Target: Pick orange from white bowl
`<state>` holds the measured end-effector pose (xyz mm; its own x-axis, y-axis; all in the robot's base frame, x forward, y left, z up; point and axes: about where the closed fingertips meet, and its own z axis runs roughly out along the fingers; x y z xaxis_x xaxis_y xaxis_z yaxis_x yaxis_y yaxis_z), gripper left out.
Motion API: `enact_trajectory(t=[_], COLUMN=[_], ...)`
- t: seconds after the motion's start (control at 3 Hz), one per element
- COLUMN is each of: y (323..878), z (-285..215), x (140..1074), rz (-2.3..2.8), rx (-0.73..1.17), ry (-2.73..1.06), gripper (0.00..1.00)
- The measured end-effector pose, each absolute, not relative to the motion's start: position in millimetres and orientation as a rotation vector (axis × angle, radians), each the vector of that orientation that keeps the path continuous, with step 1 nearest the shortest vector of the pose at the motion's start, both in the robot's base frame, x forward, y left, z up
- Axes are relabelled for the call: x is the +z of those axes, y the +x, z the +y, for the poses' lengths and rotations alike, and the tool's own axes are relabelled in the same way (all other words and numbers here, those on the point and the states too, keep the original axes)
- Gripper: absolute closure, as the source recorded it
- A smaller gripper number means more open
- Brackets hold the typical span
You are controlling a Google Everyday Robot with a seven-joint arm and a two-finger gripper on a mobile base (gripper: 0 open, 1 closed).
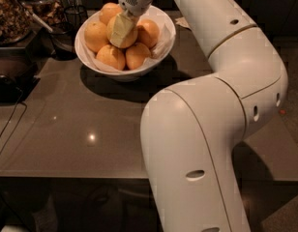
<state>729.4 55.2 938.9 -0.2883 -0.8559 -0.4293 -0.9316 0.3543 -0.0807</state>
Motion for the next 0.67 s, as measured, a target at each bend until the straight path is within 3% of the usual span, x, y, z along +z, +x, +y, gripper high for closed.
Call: enact_trajectory(t=[0.33,0.67], y=[726,703], z=[60,63], x=[958,995], rz=[2.134,1.963], rx=[0.275,0.336], ry=[-1.566,-1.612], gripper=[1.00,1.00])
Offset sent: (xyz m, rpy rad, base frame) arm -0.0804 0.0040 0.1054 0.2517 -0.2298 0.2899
